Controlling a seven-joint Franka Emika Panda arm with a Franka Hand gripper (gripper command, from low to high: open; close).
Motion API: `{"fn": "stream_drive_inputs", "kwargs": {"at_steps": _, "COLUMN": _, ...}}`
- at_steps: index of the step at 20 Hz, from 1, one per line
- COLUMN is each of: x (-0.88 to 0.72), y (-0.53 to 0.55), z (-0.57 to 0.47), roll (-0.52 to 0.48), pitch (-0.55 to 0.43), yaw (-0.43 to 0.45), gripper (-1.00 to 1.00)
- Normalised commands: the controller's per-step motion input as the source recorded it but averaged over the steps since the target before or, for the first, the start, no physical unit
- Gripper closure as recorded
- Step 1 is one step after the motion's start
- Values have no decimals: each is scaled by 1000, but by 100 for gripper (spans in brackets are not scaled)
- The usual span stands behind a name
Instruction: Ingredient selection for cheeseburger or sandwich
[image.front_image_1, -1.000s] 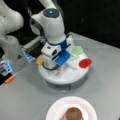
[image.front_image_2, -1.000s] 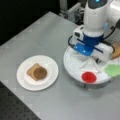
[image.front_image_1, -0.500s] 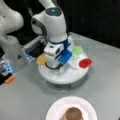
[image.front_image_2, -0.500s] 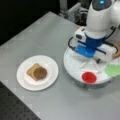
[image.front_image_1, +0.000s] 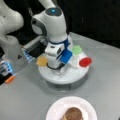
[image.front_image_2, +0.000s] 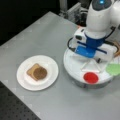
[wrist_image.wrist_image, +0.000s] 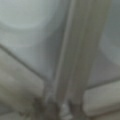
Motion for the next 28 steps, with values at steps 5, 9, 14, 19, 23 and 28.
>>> {"fn": "stream_drive_inputs", "kwargs": {"at_steps": 5, "x": -324, "y": -143, "z": -295, "roll": 41, "pitch": 19, "yaw": 405, "gripper": -100}}
{"fn": "stream_drive_inputs", "kwargs": {"at_steps": 9, "x": -303, "y": -133, "z": -296, "roll": 70, "pitch": 27, "yaw": 351, "gripper": -100}}
{"fn": "stream_drive_inputs", "kwargs": {"at_steps": 14, "x": -308, "y": -45, "z": -338, "roll": 47, "pitch": 32, "yaw": 204, "gripper": -100}}
{"fn": "stream_drive_inputs", "kwargs": {"at_steps": 19, "x": -282, "y": 76, "z": -370, "roll": 95, "pitch": 41, "yaw": 353, "gripper": -100}}
{"fn": "stream_drive_inputs", "kwargs": {"at_steps": 23, "x": -140, "y": 107, "z": -399, "roll": 143, "pitch": 17, "yaw": 605, "gripper": -100}}
{"fn": "stream_drive_inputs", "kwargs": {"at_steps": 28, "x": -36, "y": 74, "z": -382, "roll": 117, "pitch": -3, "yaw": 512, "gripper": -100}}
